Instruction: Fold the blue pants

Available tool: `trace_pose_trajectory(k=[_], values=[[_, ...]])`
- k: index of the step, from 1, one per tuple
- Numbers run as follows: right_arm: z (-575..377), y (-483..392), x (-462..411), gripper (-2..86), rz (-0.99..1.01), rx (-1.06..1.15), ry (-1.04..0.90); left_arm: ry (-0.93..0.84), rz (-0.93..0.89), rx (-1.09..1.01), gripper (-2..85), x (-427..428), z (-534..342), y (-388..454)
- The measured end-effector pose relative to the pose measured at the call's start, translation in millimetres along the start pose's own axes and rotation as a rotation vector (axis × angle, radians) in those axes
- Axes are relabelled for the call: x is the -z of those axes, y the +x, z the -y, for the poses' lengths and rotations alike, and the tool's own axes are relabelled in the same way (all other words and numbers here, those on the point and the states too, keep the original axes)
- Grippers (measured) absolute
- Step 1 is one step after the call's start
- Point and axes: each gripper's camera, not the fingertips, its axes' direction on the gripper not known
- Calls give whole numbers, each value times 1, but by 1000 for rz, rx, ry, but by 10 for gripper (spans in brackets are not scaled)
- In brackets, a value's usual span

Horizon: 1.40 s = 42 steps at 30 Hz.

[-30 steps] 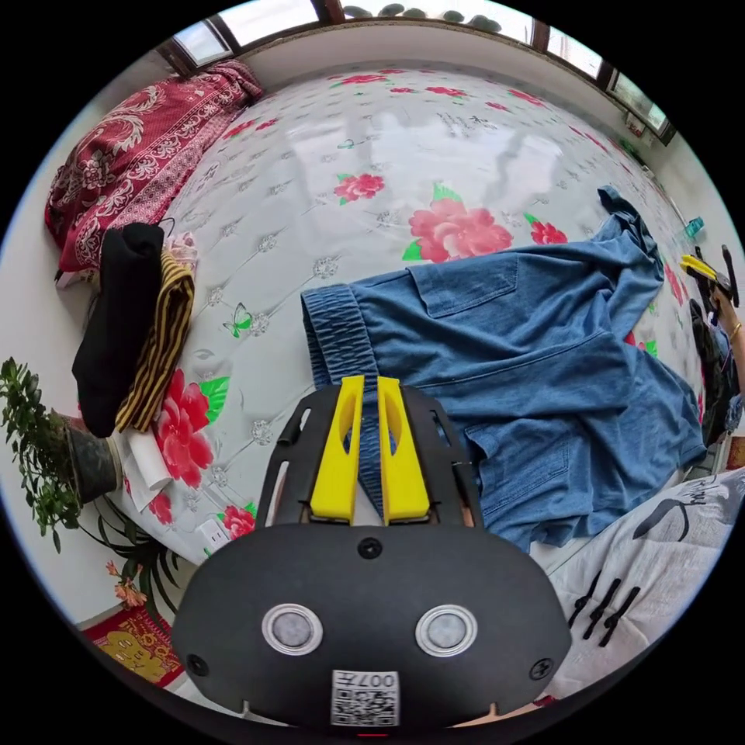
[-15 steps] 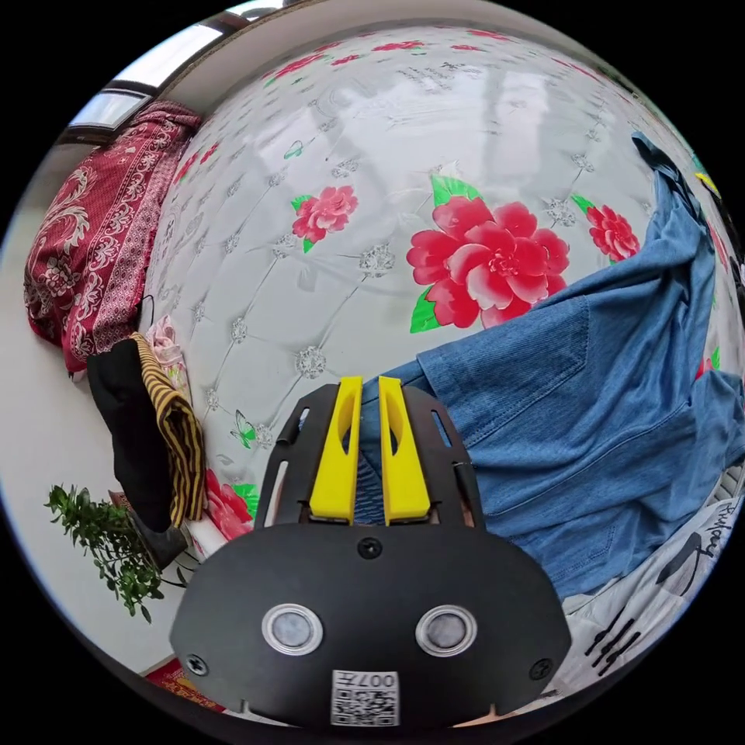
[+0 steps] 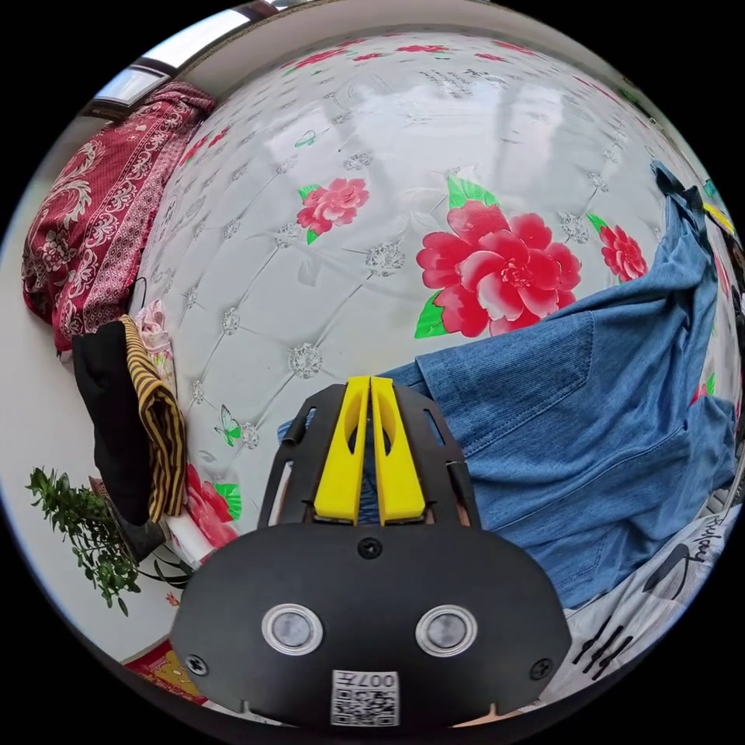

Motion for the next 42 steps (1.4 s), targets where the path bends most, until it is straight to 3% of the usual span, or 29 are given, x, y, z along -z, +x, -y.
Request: trace_pose_trajectory(k=[5, 8, 11, 14, 19, 23, 28, 34, 38, 42], values=[[-58, 95, -6, 15, -35, -270, -119, 41, -51, 65, -10, -3, -6, -10], [-82, 108, -27, 40, 206, -335, -176, 49, -58, 91, -10, -5, -7, -10], [-86, 103, -15, 66, 156, -349, -102, 43, -34, 75, -10, -7, -7, -5], [-67, 98, -1, 84, 215, -305, 31, 39, -14, 66, -10, -8, -7, 0], [3, 93, -13, 103, 284, -164, 78, 109, 20, 108, -8, 5, -12, -2], [62, 89, -53, 100, 256, -30, -8, 144, -11, 72, 4, 10, -6, -7], [98, 83, -93, 48, 280, 67, -91, 59, -59, -8, 51, -18, 11, -8], [105, 83, -101, 2, 153, 73, -108, 40, -145, -46, 4, -40, 15, -8], [100, 115, -90, 1, 34, -122, 2, 37, 98, 56, -8, -46, 13, -5], [63, 120, -46, 12, 290, -222, 213, 129, -69, 168, -8, -34, -19, -12]])
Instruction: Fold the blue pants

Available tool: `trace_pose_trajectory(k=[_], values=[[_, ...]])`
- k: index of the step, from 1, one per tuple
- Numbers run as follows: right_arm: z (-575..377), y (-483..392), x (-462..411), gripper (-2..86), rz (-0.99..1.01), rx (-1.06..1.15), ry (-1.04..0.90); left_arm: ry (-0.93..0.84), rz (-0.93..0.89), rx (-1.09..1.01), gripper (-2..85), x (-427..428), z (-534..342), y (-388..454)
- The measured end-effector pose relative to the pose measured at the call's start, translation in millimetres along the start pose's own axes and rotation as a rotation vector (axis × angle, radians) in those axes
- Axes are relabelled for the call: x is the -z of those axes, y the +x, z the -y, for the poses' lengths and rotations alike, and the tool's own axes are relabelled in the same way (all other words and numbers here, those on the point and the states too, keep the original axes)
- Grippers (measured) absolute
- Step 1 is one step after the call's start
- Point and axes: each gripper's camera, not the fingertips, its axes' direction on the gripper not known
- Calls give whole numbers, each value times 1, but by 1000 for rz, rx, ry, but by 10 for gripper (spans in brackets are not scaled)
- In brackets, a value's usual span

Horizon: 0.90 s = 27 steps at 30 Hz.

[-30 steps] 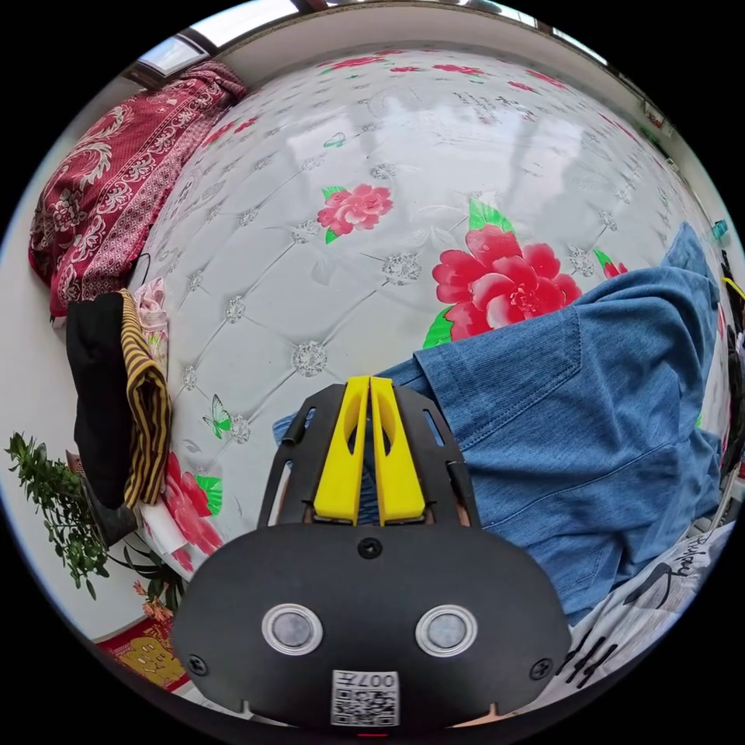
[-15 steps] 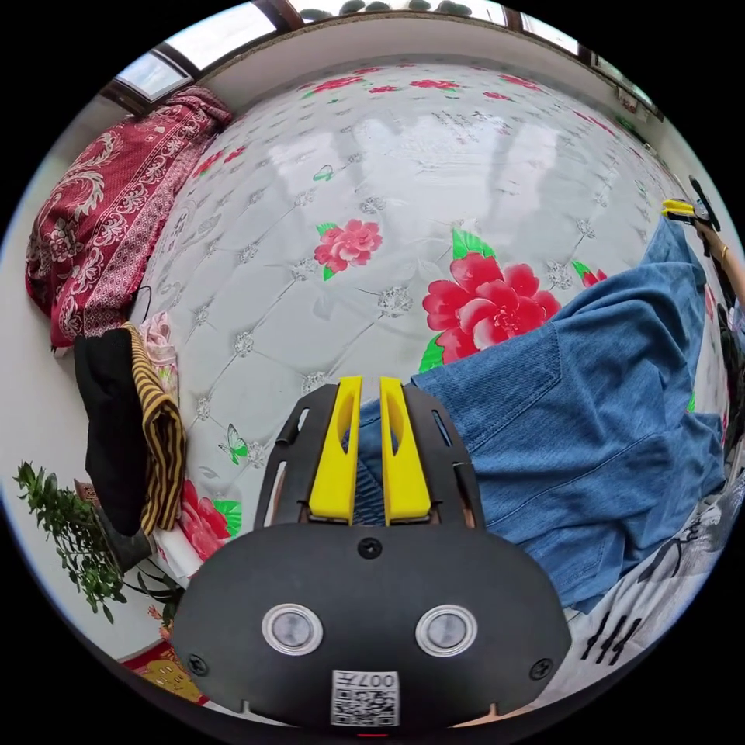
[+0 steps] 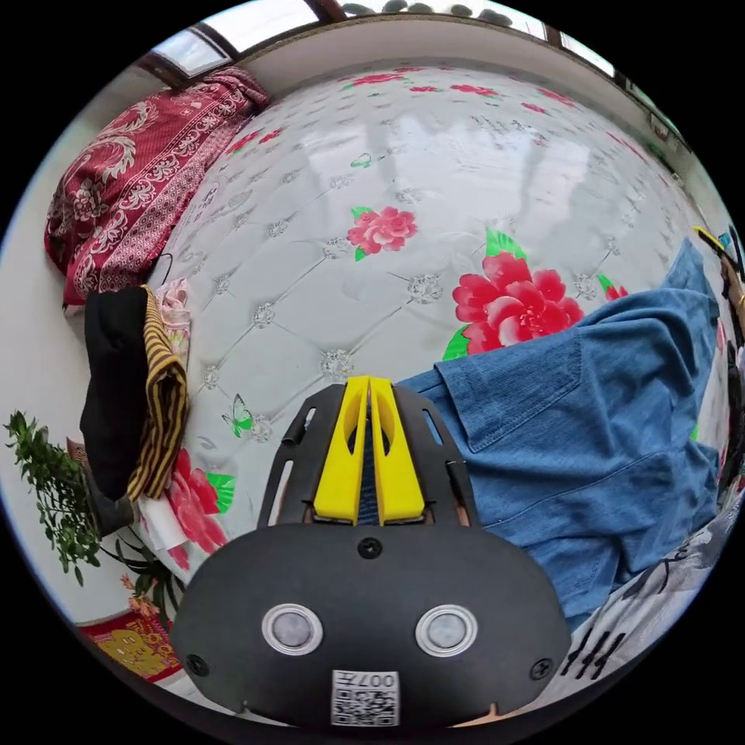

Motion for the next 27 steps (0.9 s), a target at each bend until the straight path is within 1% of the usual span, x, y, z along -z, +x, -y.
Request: trace_pose_trajectory(k=[2, 4, 6, 8, 10, 12, 16, 18, 19, 21, 23, 25, 27], values=[[-30, -21, 27, 27, 71, 30, 55, 27, -29, 46, -7, 9, -30, -1], [-67, -39, 53, 41, 154, 23, 70, 26, -63, 67, -3, 17, -67, 1], [-126, -58, 88, 56, 278, -32, 72, 15, -108, 98, 15, 29, -124, 5], [-173, -70, 111, 67, 317, -96, 26, -3, -131, 126, 39, 37, -167, 7], [-220, -81, 135, 76, 299, -151, -19, -25, -123, 145, 62, 42, -205, 10], [-280, -92, 163, 88, 264, -255, -84, -75, -130, 144, 83, 39, -246, 14], [-357, -96, 197, 104, 200, -437, -134, -60, -165, 132, 93, 31, -281, 11], [-396, -97, 216, 110, 144, -527, -124, -64, -237, 120, 100, 17, -287, 3], [-403, -98, 219, 111, 123, -539, -127, -72, -256, 108, 102, 14, -287, 3], [-427, -100, 226, 115, 80, -568, -149, -122, -321, 34, 135, -1, -286, 7], [-437, -101, 231, 119, 36, -583, -155, -178, -318, -13, 149, -11, -287, 12], [-444, -100, 233, 122, 6, -580, -160, -180, -325, -36, 143, -20, -291, 15], [-453, -95, 232, 125, -20, -601, -165, -190, -301, -40, 115, -31, -291, 13]])
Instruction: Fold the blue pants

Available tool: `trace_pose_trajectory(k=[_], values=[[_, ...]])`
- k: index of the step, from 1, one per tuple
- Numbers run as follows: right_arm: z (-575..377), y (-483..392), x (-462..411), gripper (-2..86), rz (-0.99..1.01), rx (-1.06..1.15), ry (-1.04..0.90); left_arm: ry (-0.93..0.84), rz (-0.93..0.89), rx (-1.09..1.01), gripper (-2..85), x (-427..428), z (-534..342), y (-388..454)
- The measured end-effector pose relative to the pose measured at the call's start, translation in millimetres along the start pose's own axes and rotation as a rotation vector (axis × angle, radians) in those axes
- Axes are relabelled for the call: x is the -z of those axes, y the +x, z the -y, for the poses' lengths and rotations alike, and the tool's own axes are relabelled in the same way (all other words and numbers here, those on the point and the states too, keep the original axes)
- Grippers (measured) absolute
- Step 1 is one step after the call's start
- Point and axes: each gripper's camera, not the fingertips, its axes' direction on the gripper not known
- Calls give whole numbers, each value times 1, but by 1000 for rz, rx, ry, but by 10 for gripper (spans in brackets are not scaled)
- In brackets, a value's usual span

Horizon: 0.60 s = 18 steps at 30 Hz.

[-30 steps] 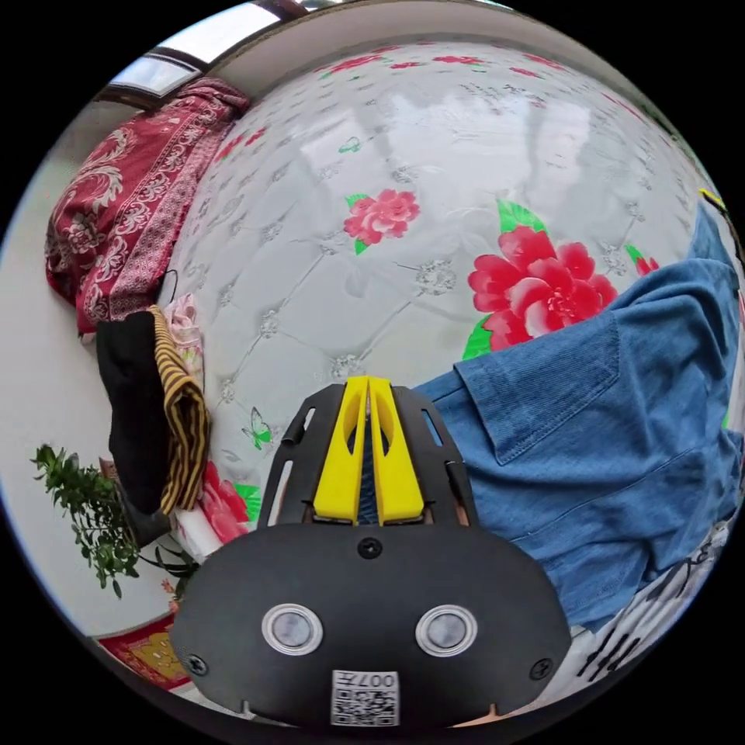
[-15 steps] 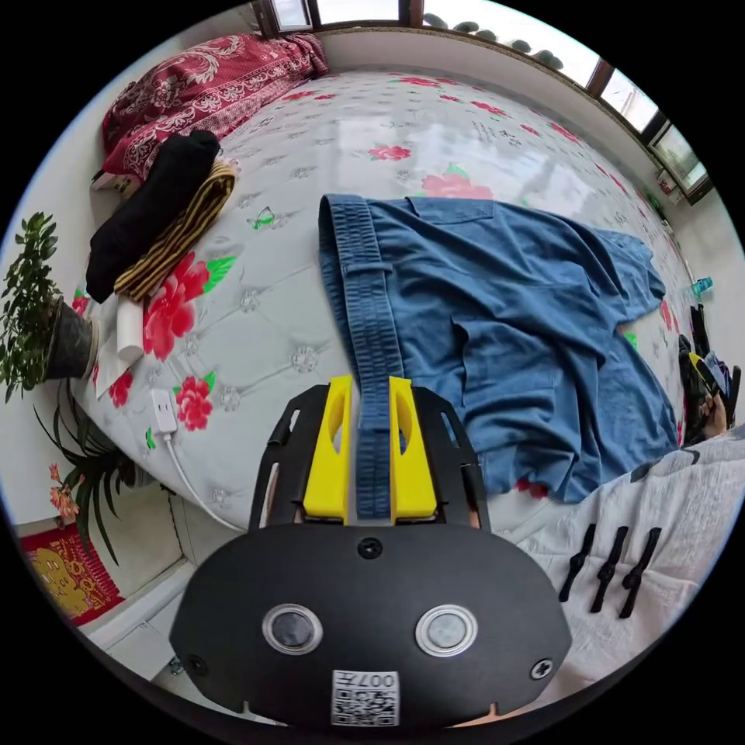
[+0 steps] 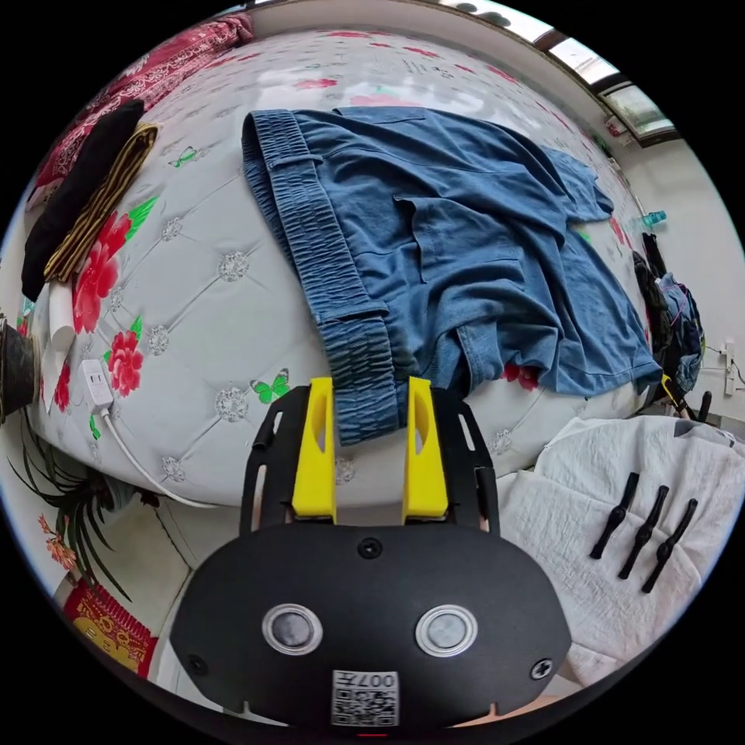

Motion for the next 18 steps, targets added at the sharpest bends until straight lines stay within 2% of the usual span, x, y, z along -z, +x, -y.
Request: trace_pose_trajectory(k=[1, 3, 6, 13, 18], values=[[0, 3, -1, 126, 2, -9, 0, 1, 5, -4, 107, -1, 1, -1], [0, 13, -6, 127, 9, -30, -5, 58, 79, -10, 35, 9, -4, -3], [3, 17, -9, 126, 13, -14, 4, 153, 13, -14, -1, 29, -15, -11], [19, 12, -32, 109, 213, 41, -28, 268, -35, 35, -9, 46, -40, -25], [40, 16, -57, 51, 294, 21, -73, 356, -78, 74, -10, 65, -47, -43]])
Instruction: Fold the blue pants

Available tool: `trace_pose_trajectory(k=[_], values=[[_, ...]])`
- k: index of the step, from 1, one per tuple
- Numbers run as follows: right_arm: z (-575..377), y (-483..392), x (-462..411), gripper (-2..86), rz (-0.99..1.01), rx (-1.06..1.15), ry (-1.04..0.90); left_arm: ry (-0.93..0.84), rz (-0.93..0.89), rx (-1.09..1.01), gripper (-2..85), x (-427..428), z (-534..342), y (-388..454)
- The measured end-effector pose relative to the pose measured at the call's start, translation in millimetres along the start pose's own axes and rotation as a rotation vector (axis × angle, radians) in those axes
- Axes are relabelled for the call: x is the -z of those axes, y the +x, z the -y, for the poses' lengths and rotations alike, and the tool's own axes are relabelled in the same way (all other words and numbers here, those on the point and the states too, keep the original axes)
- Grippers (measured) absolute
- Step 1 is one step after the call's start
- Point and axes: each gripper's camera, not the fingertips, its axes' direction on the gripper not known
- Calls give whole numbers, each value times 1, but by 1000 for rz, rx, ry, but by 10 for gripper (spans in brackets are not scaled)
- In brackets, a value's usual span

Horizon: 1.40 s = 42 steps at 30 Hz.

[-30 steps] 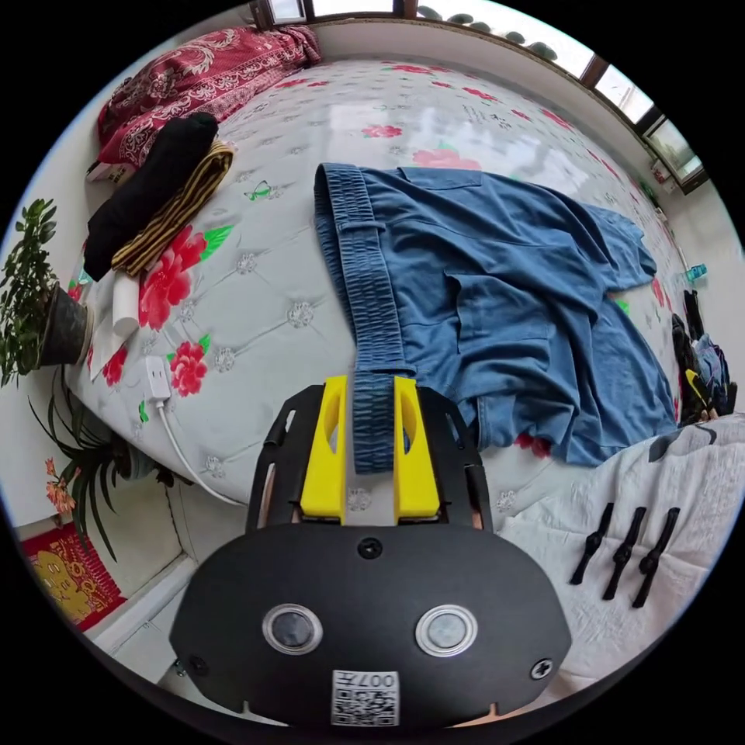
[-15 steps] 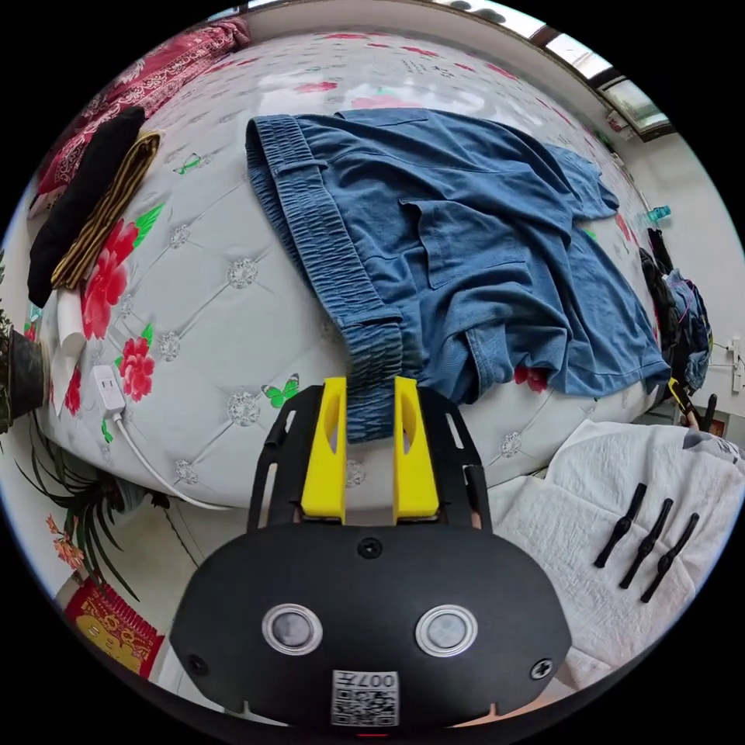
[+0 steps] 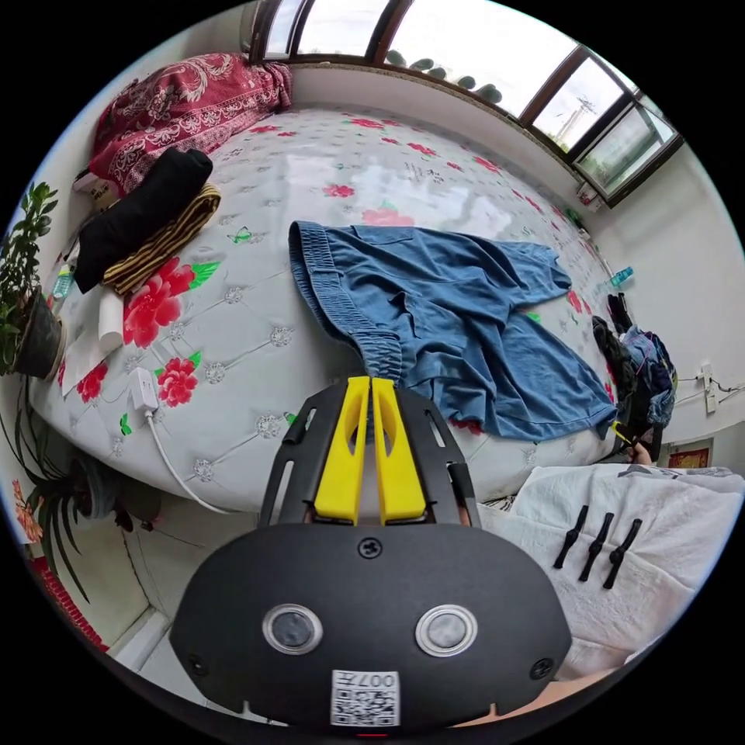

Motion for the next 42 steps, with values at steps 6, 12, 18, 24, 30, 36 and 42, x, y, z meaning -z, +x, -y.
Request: trace_pose_trajectory(k=[6, 12, 18, 24, 30, 36, 42], values=[[86, -29, 66, 4, -73, 126, 80, 93, -107, -17, -10, 40, 55, -29], [123, -133, 187, -1, -270, 503, 427, 153, 16, -292, -10, 96, 67, 1], [117, -82, 96, -1, -350, 411, 55, -90, 19, -224, -10, 3, -31, -39], [125, -51, 29, -1, -321, 208, -168, -155, -52, 17, -10, -43, -49, -85], [137, -65, 65, -2, -270, 312, -153, -245, -5, -48, -10, -42, -32, -84], [103, -35, 26, -1, -282, 165, -315, -274, -11, 52, -10, -80, -49, -84], [107, -51, 34, 7, -307, 192, -330, -390, 122, 17, -10, -89, -27, -84]])
